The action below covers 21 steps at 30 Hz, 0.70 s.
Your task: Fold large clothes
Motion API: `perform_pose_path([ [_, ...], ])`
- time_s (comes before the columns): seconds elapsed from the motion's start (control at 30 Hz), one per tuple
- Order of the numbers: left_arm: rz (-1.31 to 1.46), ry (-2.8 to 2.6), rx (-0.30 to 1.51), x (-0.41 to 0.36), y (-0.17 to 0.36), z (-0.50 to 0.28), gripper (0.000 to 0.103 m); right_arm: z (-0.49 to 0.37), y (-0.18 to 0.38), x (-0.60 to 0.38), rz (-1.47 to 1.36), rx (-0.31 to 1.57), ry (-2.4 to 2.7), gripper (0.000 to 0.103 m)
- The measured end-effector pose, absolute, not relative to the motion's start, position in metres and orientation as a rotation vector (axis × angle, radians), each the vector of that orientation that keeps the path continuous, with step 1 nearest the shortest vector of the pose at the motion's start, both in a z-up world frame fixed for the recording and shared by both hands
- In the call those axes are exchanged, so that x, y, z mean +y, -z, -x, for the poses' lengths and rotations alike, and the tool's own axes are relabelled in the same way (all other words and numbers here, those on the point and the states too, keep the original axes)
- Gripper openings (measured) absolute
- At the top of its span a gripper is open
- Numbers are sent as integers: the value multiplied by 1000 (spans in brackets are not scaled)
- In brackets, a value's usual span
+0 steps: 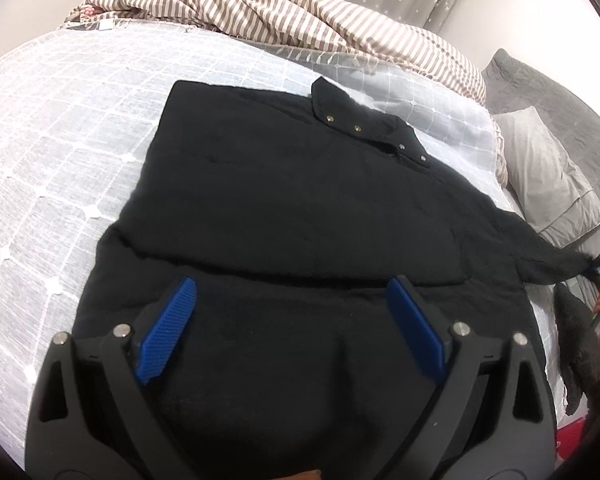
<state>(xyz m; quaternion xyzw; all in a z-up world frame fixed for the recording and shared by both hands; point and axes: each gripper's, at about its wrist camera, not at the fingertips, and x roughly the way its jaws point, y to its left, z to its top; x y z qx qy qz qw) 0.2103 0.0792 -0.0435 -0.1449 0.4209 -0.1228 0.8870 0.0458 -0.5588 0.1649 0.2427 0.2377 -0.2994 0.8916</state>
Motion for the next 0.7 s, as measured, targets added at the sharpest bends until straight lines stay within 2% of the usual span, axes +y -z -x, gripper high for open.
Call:
perform_pose_path([
  [0.23, 321, 267, 847, 85, 38, -209, 96, -80, -222, -470, -314, 446, 496, 6],
  [0.4, 295, 278, 832, 85, 35, -209, 96, -112, -240, -386, -168, 450, 367, 6],
  [0.57, 289, 314, 839, 86, 35, -211, 96, -143, -227, -303, -19, 519, 235, 6],
  [0.7, 302, 335, 856, 86, 38, -212, 96, -164, -194, -245, 57, 599, 118, 6],
])
